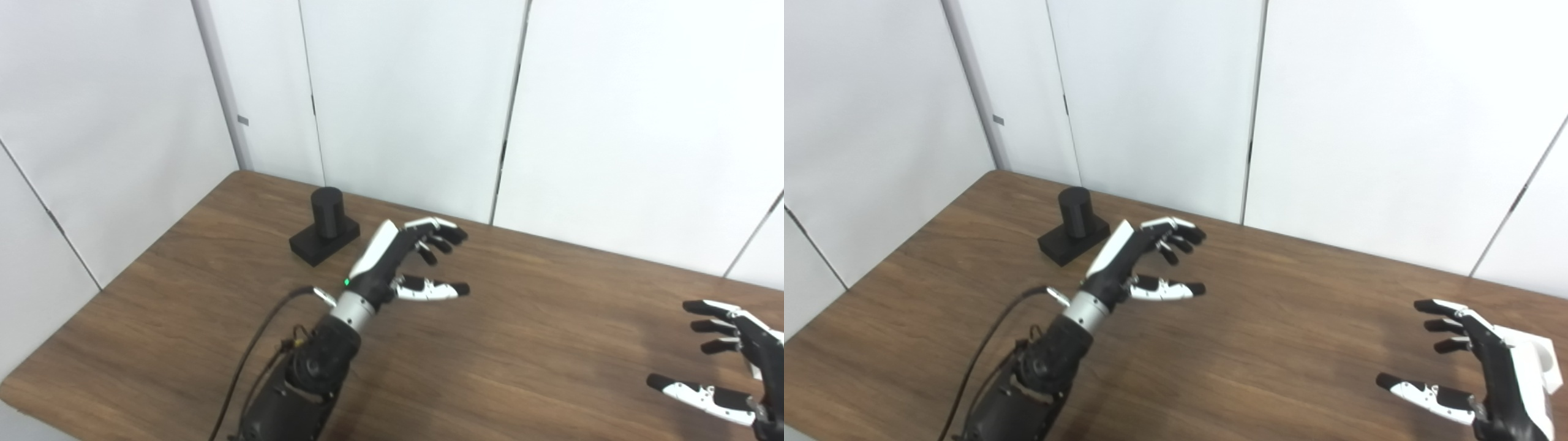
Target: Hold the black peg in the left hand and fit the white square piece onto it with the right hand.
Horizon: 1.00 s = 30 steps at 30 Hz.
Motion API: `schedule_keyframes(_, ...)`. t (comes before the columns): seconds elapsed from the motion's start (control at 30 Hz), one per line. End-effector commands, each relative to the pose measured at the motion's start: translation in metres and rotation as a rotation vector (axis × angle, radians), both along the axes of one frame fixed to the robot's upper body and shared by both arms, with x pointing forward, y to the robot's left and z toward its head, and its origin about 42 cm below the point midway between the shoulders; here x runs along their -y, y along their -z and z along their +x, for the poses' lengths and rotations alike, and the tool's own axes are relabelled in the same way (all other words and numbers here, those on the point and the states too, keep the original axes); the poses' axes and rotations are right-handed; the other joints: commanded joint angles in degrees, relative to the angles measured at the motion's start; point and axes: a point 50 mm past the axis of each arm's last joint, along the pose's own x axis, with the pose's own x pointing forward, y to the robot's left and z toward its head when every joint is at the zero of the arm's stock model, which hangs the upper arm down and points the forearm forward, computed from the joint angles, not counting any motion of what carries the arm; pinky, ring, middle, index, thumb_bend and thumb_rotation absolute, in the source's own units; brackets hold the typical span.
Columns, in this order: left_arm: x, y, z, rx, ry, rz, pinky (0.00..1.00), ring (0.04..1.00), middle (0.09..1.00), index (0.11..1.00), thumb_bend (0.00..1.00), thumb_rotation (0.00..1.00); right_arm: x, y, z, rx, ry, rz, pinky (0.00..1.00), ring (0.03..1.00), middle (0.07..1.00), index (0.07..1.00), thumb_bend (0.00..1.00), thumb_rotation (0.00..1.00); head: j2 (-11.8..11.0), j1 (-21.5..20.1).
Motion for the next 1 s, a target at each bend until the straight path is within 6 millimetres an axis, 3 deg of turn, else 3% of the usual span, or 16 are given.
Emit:
schedule_keyframes(0.0, -0.005, -0.035, 0.009, 0.103, -0.007, 0.008, 0.58, 0.696, 0.73, 0.685, 0.8, 0.06, 0.002, -0.021, 0.003, 0.084, -0.008, -0.005, 0.52, 0.659, 0.728, 0.674, 0.67, 0.0, 0.0, 0.1)
schedule_keyframes(0.1, -0.014, -0.043, 0.011, 0.113, -0.033, 0.013, 0.58, 0.7, 0.735, 0.688, 0.81, 0.09, 0.002, -0.021, 0.003, 0.083, -0.007, -0.005, 0.52, 0.66, 0.728, 0.674, 0.67, 0.0, 0.1, 0.1)
schedule_keyframes(0.27, -0.026, -0.052, 0.015, 0.12, -0.067, 0.022, 0.58, 0.696, 0.734, 0.686, 0.82, 0.02, 0.002, -0.022, 0.003, 0.086, -0.009, -0.001, 0.52, 0.659, 0.727, 0.672, 0.67, 0.0, 0.0, 0.2)
schedule_keyframes(0.53, -0.049, -0.068, 0.02, 0.139, -0.137, 0.063, 0.58, 0.7, 0.732, 0.687, 0.82, 0.05, 0.002, -0.023, 0.003, 0.081, -0.006, 0.0, 0.52, 0.661, 0.729, 0.674, 0.67, 0.0, 0.0, 0.3)
schedule_keyframes(0.8, -0.072, -0.083, 0.024, 0.167, -0.266, 0.161, 0.72, 0.802, 0.787, 0.706, 0.82, 0.09, 0.004, -0.024, 0.002, 0.081, -0.004, -0.002, 0.52, 0.658, 0.732, 0.678, 0.66, 0.0, 0.2, 0.6)
schedule_keyframes(0.9, -0.078, -0.085, 0.026, 0.184, -0.307, 0.182, 0.63, 0.797, 0.81, 0.708, 0.83, 0.11, 0.004, -0.024, 0.002, 0.084, -0.006, -0.003, 0.52, 0.655, 0.73, 0.677, 0.66, 0.0, 0.2, 0.6)
schedule_keyframes(0.97, -0.082, -0.086, 0.028, 0.19, -0.338, 0.215, 0.62, 0.818, 0.828, 0.713, 0.83, 0.13, 0.004, -0.024, 0.002, 0.082, -0.004, -0.003, 0.52, 0.655, 0.73, 0.677, 0.66, 0.0, 0.2, 0.6)
